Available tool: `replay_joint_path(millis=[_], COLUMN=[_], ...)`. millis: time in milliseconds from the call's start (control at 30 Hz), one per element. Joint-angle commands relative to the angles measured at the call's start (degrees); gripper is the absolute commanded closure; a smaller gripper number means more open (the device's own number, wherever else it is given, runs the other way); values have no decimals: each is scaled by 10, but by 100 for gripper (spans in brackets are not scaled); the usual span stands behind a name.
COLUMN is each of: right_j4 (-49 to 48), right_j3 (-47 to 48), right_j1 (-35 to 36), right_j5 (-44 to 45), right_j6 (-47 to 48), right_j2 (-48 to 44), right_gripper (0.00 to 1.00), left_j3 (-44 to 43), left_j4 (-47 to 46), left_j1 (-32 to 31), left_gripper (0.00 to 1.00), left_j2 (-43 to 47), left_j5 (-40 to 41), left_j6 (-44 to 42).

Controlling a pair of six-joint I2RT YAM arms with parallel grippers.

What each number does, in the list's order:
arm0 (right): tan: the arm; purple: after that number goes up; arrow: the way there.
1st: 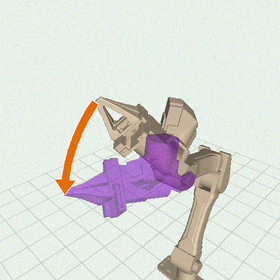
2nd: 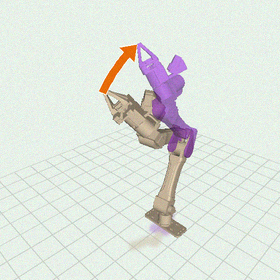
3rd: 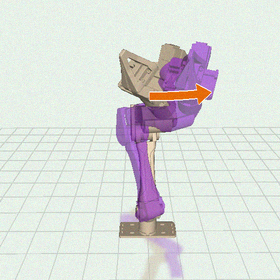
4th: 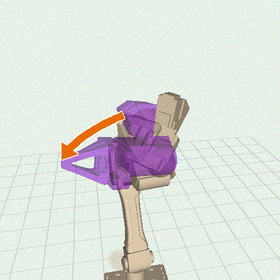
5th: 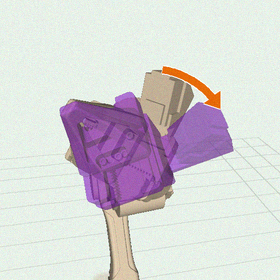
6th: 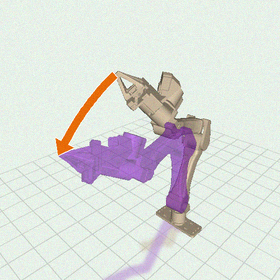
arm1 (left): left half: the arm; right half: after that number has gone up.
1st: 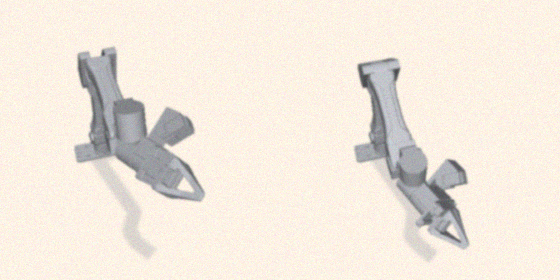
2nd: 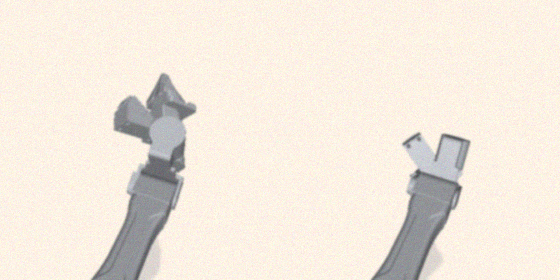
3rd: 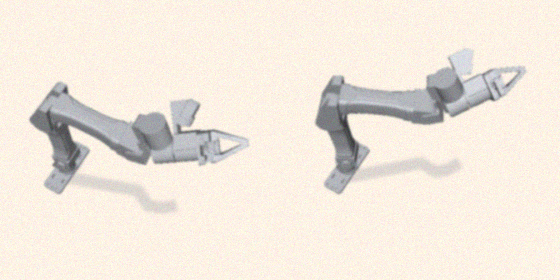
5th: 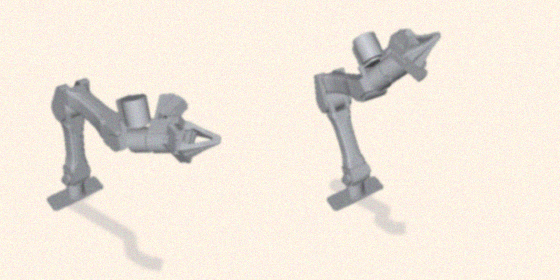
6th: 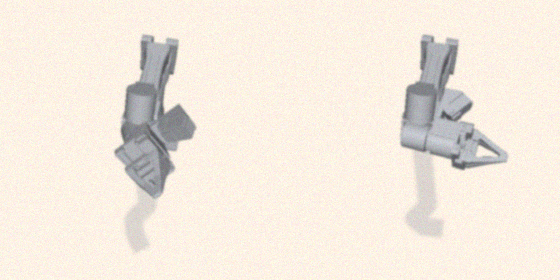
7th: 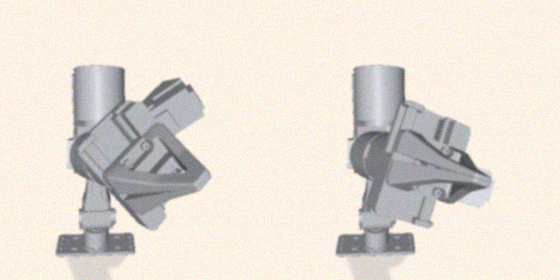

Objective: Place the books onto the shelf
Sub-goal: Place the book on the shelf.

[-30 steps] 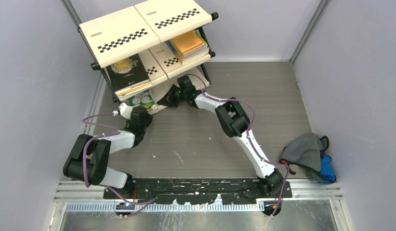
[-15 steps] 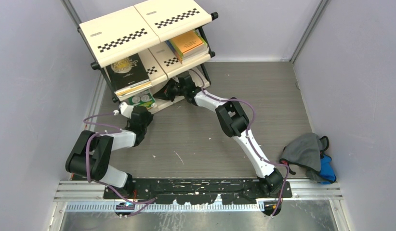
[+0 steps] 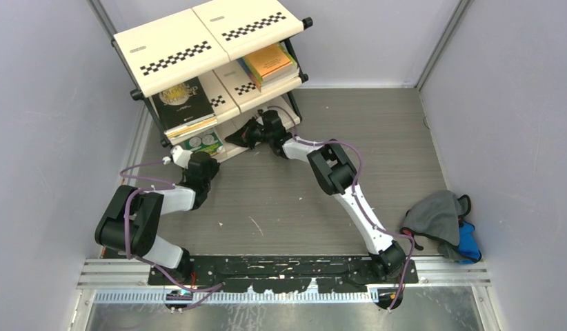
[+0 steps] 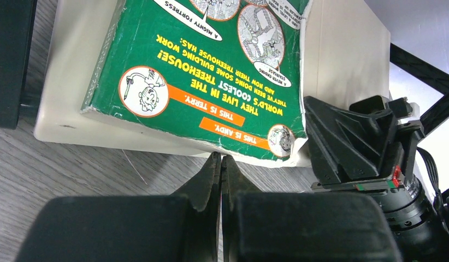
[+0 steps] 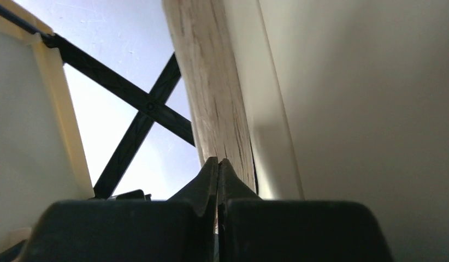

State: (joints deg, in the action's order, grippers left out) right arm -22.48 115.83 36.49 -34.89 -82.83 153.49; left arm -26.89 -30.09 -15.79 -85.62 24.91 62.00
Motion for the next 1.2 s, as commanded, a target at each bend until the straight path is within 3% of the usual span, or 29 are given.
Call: replay_joint_path(millis=[0, 533, 1167], right_j4=[-95, 185, 289], right_j3=[-30, 157, 240], right_j1=[-17, 11, 34], right_j5=[24, 18, 39], right_j6=[-32, 94, 115], right_j2=[-50, 17, 73], right_gripper=[99, 99, 99], left_j3=[-4, 3, 49], left_j4=[-40, -51, -129], left_j1=[-2, -2, 16], left_gripper=[100, 100, 100], left_j2=[14, 12, 4], left_j5=[21, 19, -23], left_j6=[-14, -25, -56])
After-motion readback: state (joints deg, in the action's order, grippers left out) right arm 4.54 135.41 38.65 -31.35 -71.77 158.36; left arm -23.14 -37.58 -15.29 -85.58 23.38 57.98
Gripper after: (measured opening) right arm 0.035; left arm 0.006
